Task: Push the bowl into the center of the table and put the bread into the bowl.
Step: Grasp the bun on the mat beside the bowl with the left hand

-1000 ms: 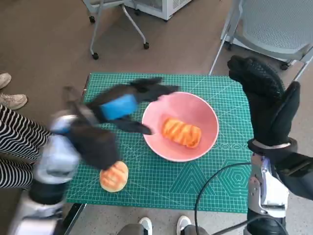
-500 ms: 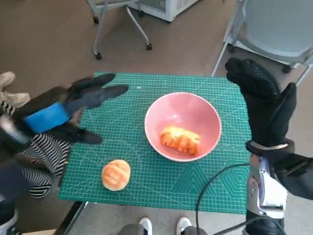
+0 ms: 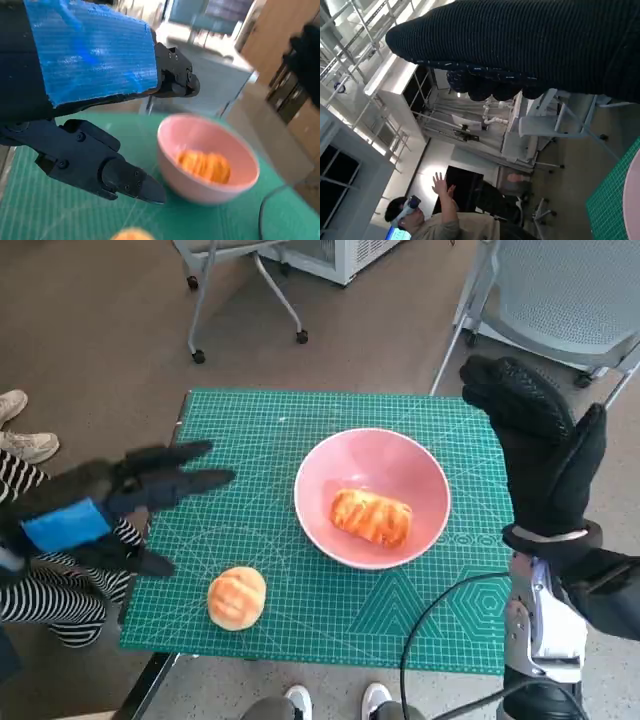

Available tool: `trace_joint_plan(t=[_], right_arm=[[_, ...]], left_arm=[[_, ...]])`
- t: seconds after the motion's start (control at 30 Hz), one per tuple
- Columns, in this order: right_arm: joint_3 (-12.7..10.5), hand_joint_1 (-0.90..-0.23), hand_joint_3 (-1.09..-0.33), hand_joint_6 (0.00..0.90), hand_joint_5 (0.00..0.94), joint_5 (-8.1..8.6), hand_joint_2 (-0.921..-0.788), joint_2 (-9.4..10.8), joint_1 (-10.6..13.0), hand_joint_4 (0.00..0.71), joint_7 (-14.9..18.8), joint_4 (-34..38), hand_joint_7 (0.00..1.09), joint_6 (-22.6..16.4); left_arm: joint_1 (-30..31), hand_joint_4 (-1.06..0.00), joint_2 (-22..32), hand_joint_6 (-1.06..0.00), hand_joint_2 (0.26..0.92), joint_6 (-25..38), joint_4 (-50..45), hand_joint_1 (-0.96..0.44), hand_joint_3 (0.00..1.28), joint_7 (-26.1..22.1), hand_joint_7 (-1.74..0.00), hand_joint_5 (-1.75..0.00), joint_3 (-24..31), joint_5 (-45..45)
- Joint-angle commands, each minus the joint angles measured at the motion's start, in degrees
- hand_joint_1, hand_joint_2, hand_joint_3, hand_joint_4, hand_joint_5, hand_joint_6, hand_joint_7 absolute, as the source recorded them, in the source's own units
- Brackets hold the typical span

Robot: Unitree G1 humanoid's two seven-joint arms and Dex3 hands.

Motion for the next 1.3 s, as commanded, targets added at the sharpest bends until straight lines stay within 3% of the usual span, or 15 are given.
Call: trace_joint_plan(t=[0.03,0.57,0.77,1.3], right_arm=[[0.0,-0.672,-0.631,0.091,0.000,0.72,-0.921,-0.1,0.0,0.191,0.6,1.0,0.52,1.1],[0.1,-0.678,-0.619,0.090,0.000,1.26,-0.921,-0.4,0.1,0.190,1.0,0.4,0.52,1.8],[-0.5,-0.680,-0.619,0.089,0.000,1.65,-0.921,-1.4,0.6,0.189,1.8,-0.1,0.52,2.6],[-0.8,-0.691,-0.616,0.089,0.002,1.31,-0.921,-2.1,1.3,0.194,2.3,-0.8,0.52,2.8]], left_arm=[[3.2,-0.21,0.7,-0.30,0.800,0.2,-2.0,-0.50,0.00,-0.2,-0.16,-0.02,-0.7,0.5],[6.7,-0.20,-0.1,-0.30,0.778,0.3,-2.9,-0.43,0.00,1.3,-0.12,0.00,-4.9,3.6],[8.8,-0.16,-0.8,-0.28,0.770,1.5,-4.2,-0.39,0.00,2.9,-0.09,0.00,-9.8,11.0],[9.5,-0.15,-5.9,-0.30,0.736,-3.0,3.1,-0.29,0.00,7.9,-0.05,0.00,-17.3,16.2]])
